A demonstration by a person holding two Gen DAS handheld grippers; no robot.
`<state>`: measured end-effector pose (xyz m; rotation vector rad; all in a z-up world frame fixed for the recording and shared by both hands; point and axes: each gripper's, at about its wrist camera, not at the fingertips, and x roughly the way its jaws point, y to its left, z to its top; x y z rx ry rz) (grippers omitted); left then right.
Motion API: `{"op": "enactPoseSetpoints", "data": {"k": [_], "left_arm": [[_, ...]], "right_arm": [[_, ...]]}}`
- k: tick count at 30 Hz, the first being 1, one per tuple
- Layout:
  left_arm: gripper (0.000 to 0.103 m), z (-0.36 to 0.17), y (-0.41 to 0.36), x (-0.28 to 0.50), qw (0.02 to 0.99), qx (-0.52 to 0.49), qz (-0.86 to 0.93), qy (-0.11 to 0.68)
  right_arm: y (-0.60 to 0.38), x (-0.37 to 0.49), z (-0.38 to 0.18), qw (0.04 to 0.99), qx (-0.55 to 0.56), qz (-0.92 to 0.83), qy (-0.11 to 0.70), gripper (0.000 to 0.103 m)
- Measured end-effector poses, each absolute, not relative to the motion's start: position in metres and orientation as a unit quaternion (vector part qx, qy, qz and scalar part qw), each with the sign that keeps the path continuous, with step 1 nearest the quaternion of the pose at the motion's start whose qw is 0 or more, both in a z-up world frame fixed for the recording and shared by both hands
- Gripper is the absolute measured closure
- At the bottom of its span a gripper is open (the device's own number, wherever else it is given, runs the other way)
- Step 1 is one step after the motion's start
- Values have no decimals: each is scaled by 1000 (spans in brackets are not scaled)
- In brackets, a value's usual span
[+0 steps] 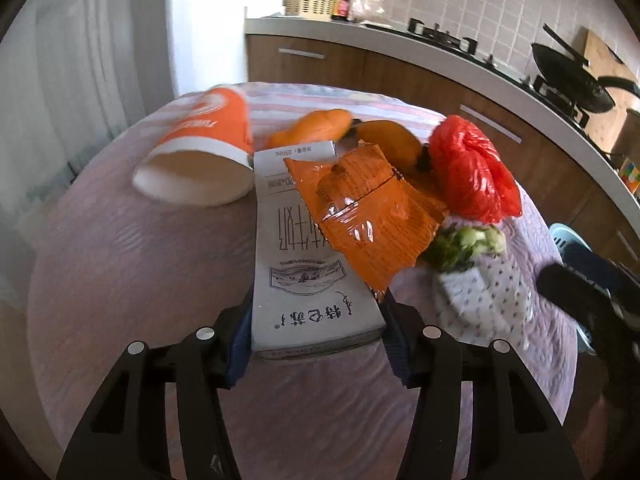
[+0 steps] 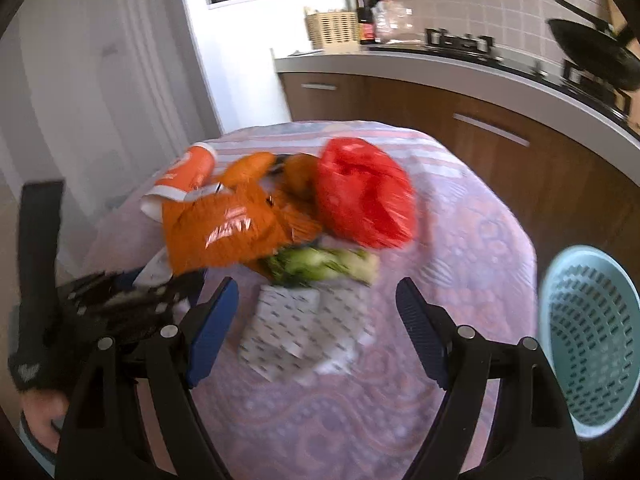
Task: Collect trash
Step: 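Return the right gripper to the table while the left holds the milk carton, then grasp the orange snack wrapper with the right gripper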
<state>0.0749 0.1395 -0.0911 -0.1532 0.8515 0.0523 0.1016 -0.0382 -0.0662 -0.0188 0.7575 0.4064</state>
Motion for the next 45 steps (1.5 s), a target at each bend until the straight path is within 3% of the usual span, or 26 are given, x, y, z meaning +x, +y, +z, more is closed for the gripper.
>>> {"op": "enactPoseSetpoints", "data": {"k": [9,12,15,24,27,29,31,34,36,45], "left_arm": [[51,-90,174,27,907,-90,33,410],[51,-70,167,16,919,-18,95,383],[52,-60,174,12,921,-25,74,382],[52,-81,198,3,909,-38,102,403],[50,-88,209,8,900,-64,90,421],[36,-90,212,14,900,-73,83,422],[34,-94,214,23,897,-81,79,427],[38,-99,215,35,895,-83,81,430],[50,-101,213,39,896,-67,98,429],[51,-93,241,28,903,-123,105,399]], "right_arm": [[0,116,-80,887,-6,229,401,26],[-3,116,-80,892,-13,214,398,26],[-15,121,-78,893,1,201,404,26],[16,110,-84,866,-7,264,424,26],[37,110,-87,858,-22,281,429,26],[47,112,-87,856,-26,285,431,26],[53,114,-86,854,-28,289,432,26],[60,116,-88,849,-33,295,438,26],[65,118,-91,847,-37,295,441,26],[103,133,-110,829,-48,300,471,25]]}}
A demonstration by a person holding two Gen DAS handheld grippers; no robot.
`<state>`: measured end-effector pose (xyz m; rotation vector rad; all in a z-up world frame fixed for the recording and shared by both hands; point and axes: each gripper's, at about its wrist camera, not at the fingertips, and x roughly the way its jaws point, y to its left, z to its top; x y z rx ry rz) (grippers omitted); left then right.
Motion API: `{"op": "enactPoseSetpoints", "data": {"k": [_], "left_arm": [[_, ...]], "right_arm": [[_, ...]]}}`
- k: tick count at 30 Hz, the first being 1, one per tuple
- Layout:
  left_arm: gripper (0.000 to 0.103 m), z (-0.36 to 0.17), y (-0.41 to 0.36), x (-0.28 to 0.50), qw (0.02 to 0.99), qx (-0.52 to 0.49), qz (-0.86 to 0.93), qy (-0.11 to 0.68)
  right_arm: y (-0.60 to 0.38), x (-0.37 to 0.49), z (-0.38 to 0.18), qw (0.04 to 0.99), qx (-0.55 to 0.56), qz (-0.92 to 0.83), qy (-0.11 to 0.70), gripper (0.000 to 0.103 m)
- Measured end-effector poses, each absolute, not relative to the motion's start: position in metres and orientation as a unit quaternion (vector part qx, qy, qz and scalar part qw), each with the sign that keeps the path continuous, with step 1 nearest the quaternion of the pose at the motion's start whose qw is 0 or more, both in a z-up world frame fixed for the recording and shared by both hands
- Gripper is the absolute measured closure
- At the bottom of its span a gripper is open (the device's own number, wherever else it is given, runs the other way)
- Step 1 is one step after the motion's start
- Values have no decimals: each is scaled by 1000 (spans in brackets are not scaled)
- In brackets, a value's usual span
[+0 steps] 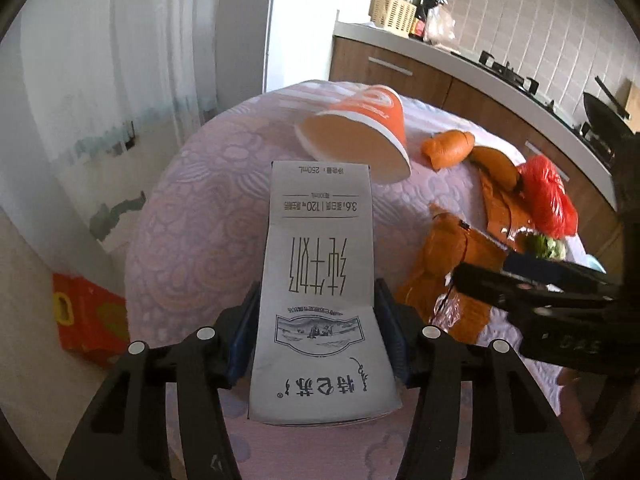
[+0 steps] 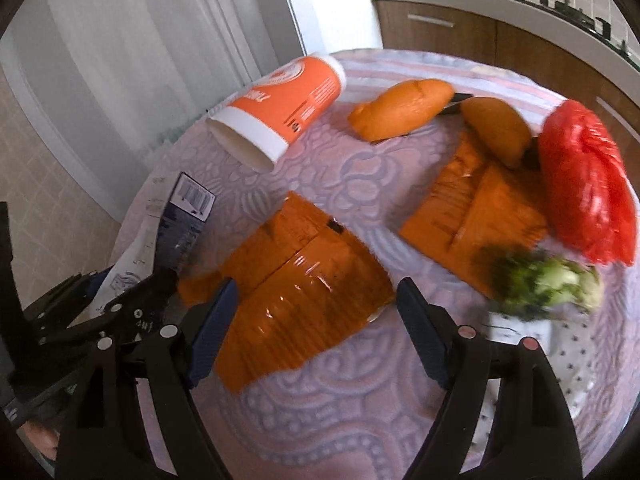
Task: Collect trash
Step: 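Grasp the orange snack wrapper with the right gripper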
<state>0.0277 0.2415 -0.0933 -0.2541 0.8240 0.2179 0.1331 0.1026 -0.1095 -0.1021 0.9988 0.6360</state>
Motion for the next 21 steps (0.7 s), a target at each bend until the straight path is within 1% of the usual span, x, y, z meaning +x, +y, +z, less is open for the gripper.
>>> {"op": "enactPoseSetpoints", "data": {"k": [2,3,5,9,11,13,16,17,19,20,21], "left_arm": [[51,-91,244,26,905,-126,108,391],[51,-88,246,24,908,-132,104,384],[51,-83,252,20,911,-150,93,374],[51,-78,261,16,912,-170,90,361],[51,-80,266,14,911,-174,102,360],[51,-83,272,12,908,-182,106,362],[51,-85,281,7,907,-192,111,357],[51,-84,283,5,908,-196,111,354],[51,-82,285,4,908,-199,111,351],[51,-81,284,3,909,-199,112,349],[51,-79,284,3,910,-198,112,347]], "right_arm": [[106,131,-107,829,-50,304,466,24],[107,129,-105,833,-56,302,460,21],[111,127,-103,837,-63,295,456,19],[124,127,-110,819,-50,313,478,16],[135,122,-113,828,-77,300,467,12],[147,116,-116,834,-107,289,458,7],[160,108,-120,842,-137,279,440,7],[162,106,-120,843,-143,277,437,10],[165,100,-117,845,-153,285,425,29],[167,98,-117,846,-155,289,419,44],[168,95,-116,848,-158,290,415,56]]}}
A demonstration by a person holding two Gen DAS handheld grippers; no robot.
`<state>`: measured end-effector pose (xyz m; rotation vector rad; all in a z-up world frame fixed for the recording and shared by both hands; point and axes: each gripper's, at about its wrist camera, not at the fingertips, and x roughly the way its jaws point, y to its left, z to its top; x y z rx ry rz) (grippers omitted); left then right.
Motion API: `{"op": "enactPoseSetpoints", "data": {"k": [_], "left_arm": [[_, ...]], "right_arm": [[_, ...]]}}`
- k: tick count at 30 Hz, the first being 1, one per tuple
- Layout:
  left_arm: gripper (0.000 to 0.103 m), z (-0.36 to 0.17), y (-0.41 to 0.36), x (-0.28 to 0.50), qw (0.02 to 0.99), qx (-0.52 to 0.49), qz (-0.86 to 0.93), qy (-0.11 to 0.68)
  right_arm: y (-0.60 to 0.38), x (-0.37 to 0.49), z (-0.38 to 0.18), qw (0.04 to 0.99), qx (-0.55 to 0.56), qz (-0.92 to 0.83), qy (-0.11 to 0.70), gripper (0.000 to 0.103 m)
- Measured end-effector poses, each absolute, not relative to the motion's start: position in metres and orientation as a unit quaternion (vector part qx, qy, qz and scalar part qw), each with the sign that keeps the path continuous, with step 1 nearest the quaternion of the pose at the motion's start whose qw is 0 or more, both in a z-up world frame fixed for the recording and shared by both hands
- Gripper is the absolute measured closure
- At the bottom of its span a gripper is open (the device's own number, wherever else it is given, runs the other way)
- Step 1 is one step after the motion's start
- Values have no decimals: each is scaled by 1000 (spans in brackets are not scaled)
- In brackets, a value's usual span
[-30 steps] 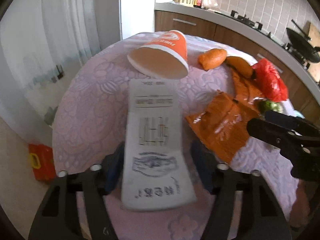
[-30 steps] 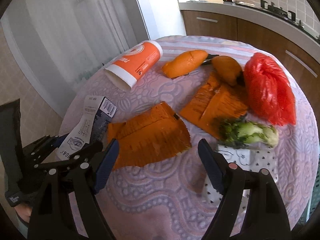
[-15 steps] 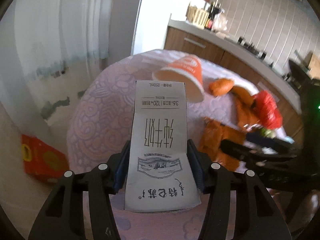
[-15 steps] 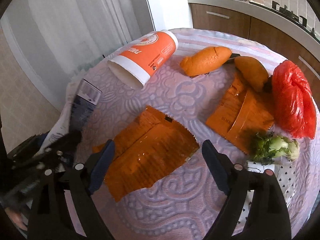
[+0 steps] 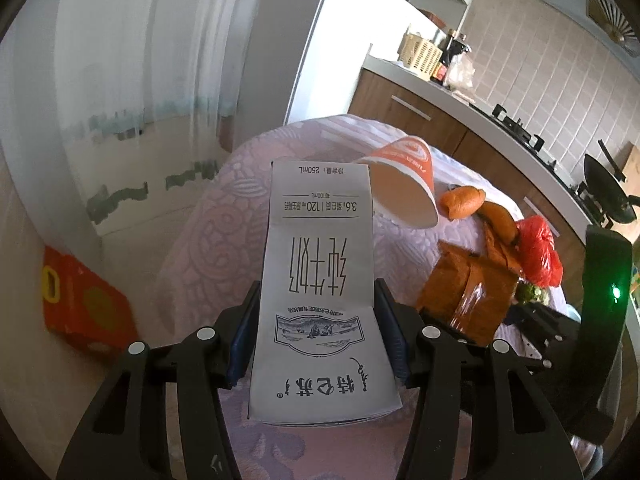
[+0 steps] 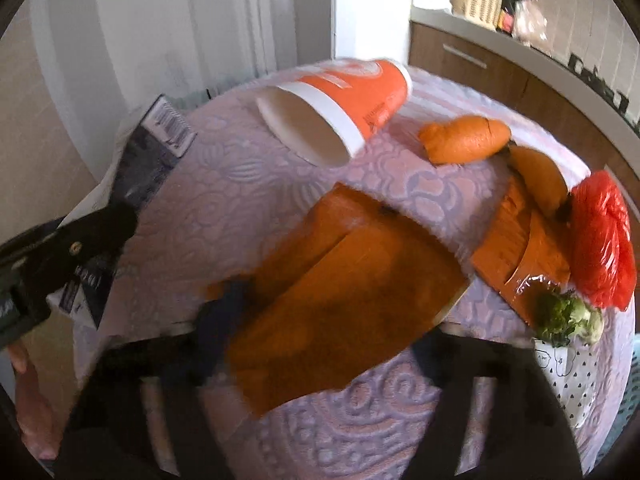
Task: Collect trash
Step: 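Grasp the orange snack wrapper with the right gripper, then carry the orange wrapper over the blue basket with the right gripper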
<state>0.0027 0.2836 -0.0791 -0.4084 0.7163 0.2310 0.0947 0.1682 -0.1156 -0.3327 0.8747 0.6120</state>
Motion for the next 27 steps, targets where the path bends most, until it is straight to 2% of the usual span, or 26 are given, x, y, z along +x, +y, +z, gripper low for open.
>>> {"op": "enactPoseSetpoints", "data": {"k": [3,6,13,27], "left_arm": [[51,-76,279,3,912,-192,106,346],[51,-76,270,7,913,-185,101,350],[51,-64,235,17,920,-163,62,351],[51,-16,94,67,935,-92,-71,334]], "right_arm": [[164,92,-113,848,-142,298,414,80],[149,94,-110,844,-112,311,423,95],[97,89,-82,865,-70,301,396,98],[-58,94,-24,922,-18,192,336,98]]}}
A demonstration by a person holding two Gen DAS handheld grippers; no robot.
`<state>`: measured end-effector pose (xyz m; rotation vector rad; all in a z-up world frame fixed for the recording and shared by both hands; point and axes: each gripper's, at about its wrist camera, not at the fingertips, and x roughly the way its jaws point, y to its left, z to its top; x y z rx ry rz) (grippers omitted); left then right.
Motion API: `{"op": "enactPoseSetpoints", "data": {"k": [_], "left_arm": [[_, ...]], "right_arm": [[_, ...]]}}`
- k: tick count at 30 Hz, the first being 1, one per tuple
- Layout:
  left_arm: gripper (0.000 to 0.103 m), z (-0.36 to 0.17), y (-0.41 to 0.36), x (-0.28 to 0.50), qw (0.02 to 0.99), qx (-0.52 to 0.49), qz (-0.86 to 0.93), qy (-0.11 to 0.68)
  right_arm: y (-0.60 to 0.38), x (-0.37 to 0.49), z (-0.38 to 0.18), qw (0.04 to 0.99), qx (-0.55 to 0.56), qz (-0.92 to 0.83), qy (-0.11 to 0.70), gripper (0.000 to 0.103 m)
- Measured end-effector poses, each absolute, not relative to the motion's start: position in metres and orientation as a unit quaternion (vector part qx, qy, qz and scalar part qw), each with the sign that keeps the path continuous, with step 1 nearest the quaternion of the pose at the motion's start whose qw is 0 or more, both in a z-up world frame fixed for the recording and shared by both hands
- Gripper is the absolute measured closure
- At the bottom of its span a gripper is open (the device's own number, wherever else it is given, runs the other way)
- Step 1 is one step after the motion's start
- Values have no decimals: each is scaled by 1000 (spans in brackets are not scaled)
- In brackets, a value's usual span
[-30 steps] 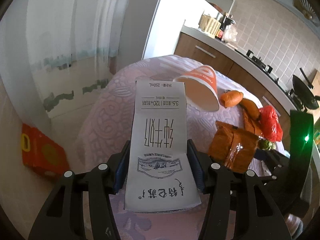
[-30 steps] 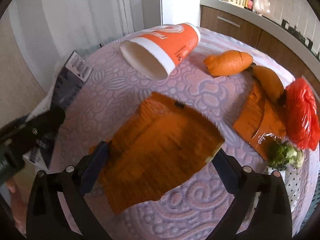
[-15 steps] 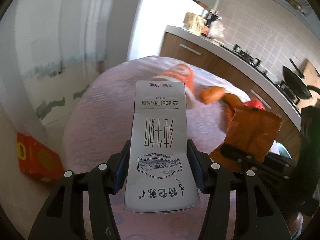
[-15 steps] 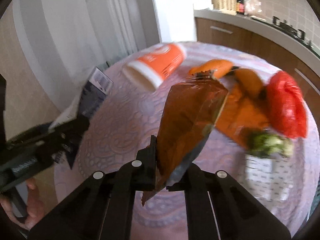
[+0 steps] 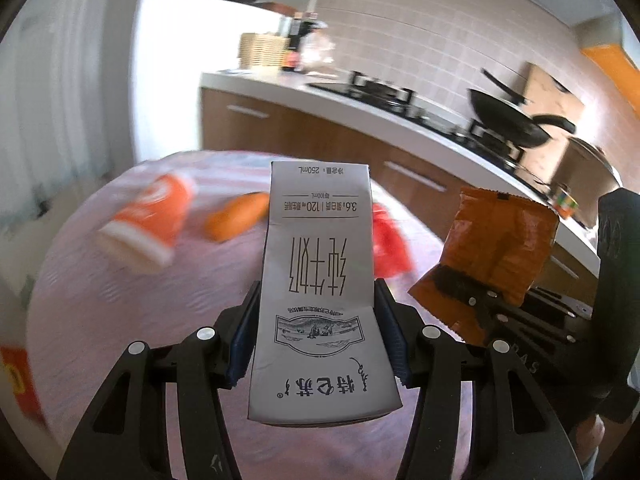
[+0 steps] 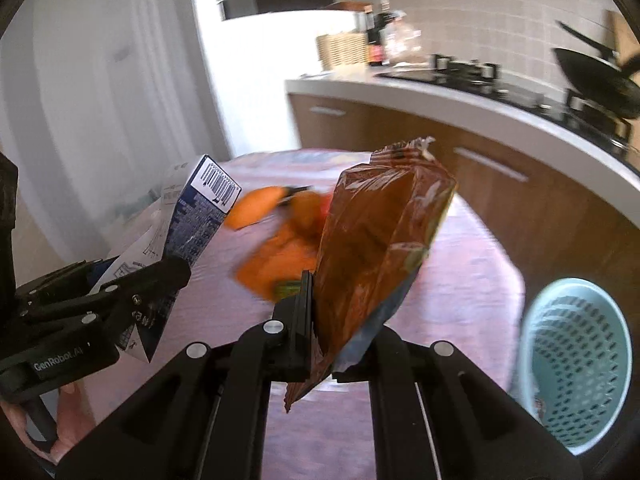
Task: Collect trash
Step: 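Carry the orange wrapper over the blue basket with the right gripper, then release the wrapper into the basket while the left drops the milk carton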
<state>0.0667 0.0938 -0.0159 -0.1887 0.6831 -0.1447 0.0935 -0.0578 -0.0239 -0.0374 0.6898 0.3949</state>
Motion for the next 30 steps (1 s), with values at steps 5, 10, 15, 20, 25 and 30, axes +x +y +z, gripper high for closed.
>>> {"op": "enactPoseSetpoints", "data": {"k": [5,10,15,20,25,30], "left_arm": [[51,-16,35,91,928,-78,-120,345],[51,-26,-26,114,913,-61,-170,367],[51,-43,-89,133,894,-45,-222,387],[51,-63,-133,144,878,-37,-250,407],[51,-88,-167,157,865,-22,-263,426],[51,-104,-179,165,856,-16,-268,441]], "right_arm": [[-115,95,-26,933,-4,145,330,98],[-183,93,-39,938,25,92,335,98],[-245,102,-59,932,62,43,353,98],[-296,104,-87,919,89,-2,385,98],[-322,108,-109,903,93,-38,418,98],[-333,112,-122,892,102,-44,437,98]]}}
